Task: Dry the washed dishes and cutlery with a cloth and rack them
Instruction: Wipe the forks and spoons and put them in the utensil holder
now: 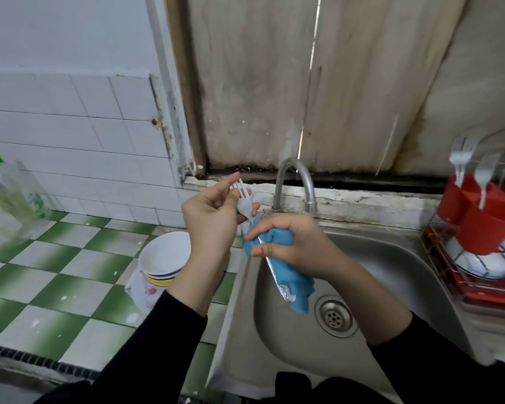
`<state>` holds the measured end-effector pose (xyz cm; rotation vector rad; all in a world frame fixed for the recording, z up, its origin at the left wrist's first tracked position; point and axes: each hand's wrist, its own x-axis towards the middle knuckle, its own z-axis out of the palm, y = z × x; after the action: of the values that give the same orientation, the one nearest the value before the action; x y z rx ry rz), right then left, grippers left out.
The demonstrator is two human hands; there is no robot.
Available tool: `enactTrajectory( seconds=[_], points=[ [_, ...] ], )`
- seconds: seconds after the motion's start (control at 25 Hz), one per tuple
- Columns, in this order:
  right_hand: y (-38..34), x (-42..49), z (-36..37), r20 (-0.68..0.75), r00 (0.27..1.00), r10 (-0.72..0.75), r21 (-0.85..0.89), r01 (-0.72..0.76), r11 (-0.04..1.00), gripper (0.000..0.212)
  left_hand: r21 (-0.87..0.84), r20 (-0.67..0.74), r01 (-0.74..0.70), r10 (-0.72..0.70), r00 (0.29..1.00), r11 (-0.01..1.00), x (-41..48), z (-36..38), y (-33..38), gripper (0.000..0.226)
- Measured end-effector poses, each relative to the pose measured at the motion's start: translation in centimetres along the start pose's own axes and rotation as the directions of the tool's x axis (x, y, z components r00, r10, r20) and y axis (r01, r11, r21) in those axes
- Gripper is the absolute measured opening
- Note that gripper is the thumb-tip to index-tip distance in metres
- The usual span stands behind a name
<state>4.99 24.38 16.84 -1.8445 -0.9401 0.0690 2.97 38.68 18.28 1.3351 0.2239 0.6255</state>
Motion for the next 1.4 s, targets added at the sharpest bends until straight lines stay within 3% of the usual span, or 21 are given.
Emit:
enactTrajectory(
  seconds=[0.2,0.36,0.48,0.56,0.72,0.92,1.04,1.16,1.4],
  points=[
    [1.2,-3.9,-4.8,0.01,0.994,0.11,-0.136,-0.108,0.985,0.017,0.012,-0.022,-0.019,0.019,1.0,1.0,-0.3,4.9,-0.3,0.032],
    [1.6,-6.9,-7.8,0.036,0.994,0.103,-0.273,-0.09,0.958,0.026,0.062,-0.058,-0.07,0.073,0.996,0.996,-2.0,8.6,-0.9,0.033],
    [1.4,-8.6,-10.3,0.004,0.983,0.185,-0.03,-0.185,0.982,0.048,0.111,-0.065,-0.119,0.126,0.99,0.987,-2.2,10.8,-1.3,0.032],
    [1.5,-8.8,-11.7,0.005,0.98,0.198,-0.006,-0.198,0.98,0.056,0.116,-0.029,-0.136,0.141,0.99,0.984,-3.2,12.6,-1.5,0.031],
    [2.7,-9.3,-13.6,0.017,0.977,0.213,-0.138,-0.208,0.968,0.055,0.067,-0.011,-0.119,0.12,0.993,0.991,-5.2,16.2,-1.8,0.033],
    [4.3,-12.1,-16.1,-0.056,0.972,0.228,-0.195,-0.234,0.952,0.032,-0.007,-0.031,-0.1,0.1,0.995,0.995,-6.0,19.2,-2.0,0.031],
    [5.1,-13.3,-17.2,-0.14,0.984,0.113,-0.199,-0.14,0.97,0.041,-0.02,-0.038,-0.085,0.084,0.996,0.996,-7.4,20.8,-2.4,0.029],
    [5.8,-14.1,-17.8,-0.158,0.987,-0.038,-0.177,0.01,0.984,0.025,-0.027,-0.043,-0.086,0.085,0.995,0.996,-8.6,22.0,-2.5,0.032],
    [7.9,-15.5,-20.0,-0.023,0.999,-0.03,-0.098,0.027,0.995,0.026,-0.025,-0.066,-0.077,0.075,0.995,0.997,-9.9,22.4,-3.6,0.033]
  ],
)
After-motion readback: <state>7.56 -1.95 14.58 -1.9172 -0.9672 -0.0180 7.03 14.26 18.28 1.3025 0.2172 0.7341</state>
